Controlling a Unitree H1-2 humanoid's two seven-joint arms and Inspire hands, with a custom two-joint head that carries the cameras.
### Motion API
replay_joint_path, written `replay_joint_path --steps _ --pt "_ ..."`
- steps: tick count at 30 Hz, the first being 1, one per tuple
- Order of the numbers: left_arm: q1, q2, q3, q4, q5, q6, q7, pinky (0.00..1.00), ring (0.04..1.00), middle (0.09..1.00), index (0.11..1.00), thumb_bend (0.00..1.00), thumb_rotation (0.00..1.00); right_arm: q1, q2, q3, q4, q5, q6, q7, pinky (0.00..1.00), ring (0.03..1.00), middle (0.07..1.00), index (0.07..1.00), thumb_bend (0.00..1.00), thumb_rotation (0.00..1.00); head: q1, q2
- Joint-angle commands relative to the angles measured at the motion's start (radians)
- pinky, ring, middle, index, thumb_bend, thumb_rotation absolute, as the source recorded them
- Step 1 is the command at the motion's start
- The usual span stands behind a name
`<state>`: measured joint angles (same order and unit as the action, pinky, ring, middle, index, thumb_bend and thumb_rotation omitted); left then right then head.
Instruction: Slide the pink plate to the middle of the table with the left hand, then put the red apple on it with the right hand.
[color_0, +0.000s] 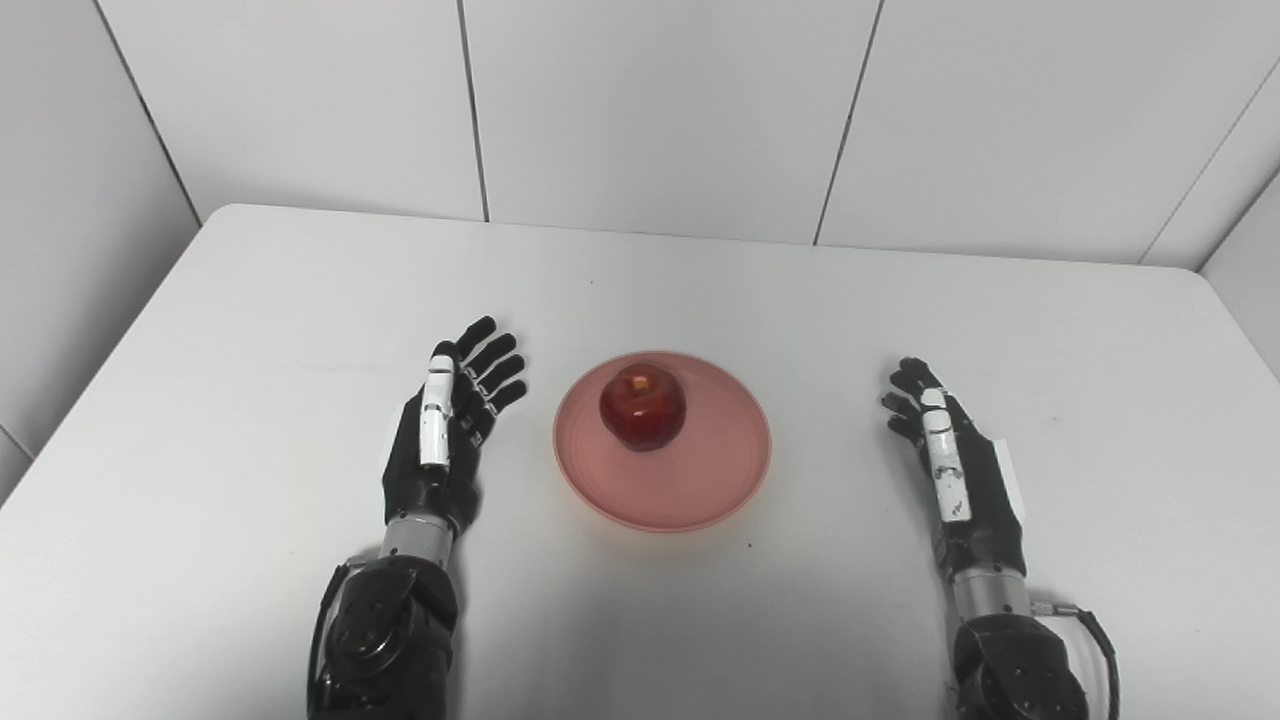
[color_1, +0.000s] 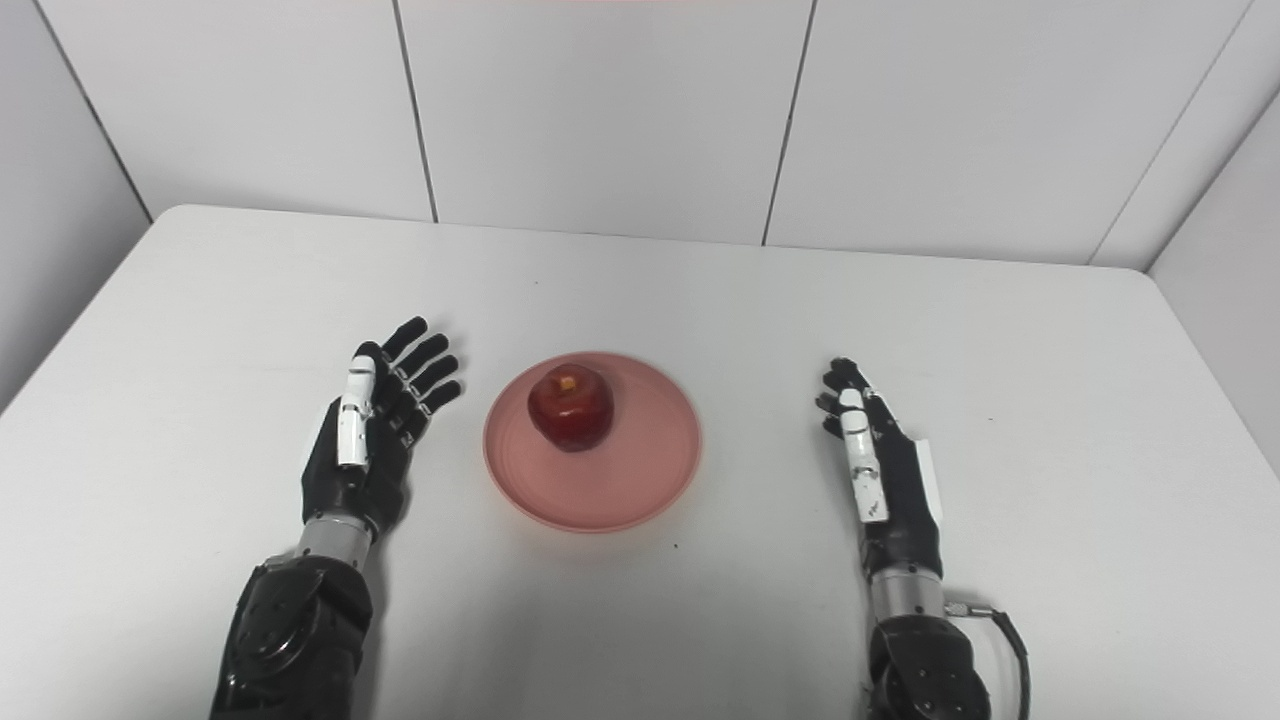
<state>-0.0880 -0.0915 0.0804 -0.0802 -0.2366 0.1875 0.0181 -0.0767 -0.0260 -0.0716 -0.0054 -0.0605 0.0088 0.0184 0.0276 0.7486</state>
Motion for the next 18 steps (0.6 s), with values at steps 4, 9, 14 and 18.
replay_joint_path --steps 4,9,14,18 --pt "-0.009 0.002 -0.003 -0.022 -0.016 -0.003 -0.012 0.82 0.823 0.823 0.805 0.38 1.0 -0.016 0.005 0.015 0.012 0.009 -0.043 -0.012 0.87 0.844 0.864 0.86 0.27 1.0 0.003 0.0" --pt "-0.007 0.004 -0.002 -0.026 -0.02 0.001 -0.008 0.82 0.824 0.823 0.804 0.38 1.0 -0.017 0.001 0.024 0.023 0.005 -0.059 -0.017 0.88 0.848 0.866 0.863 0.26 1.0 0.006 0.001" --pt "-0.005 0.005 -0.001 -0.027 -0.024 -0.001 -0.009 0.82 0.827 0.825 0.805 0.38 1.0 -0.017 0.002 0.028 0.023 0.01 -0.063 -0.019 0.87 0.845 0.863 0.859 0.26 1.0 0.008 0.002" --pt "-0.004 0.008 -0.001 -0.025 -0.026 -0.005 -0.013 0.82 0.828 0.826 0.807 0.38 1.0 -0.017 0.002 0.03 0.021 0.008 -0.06 -0.021 0.87 0.845 0.86 0.857 0.27 1.0 0.01 0.002"
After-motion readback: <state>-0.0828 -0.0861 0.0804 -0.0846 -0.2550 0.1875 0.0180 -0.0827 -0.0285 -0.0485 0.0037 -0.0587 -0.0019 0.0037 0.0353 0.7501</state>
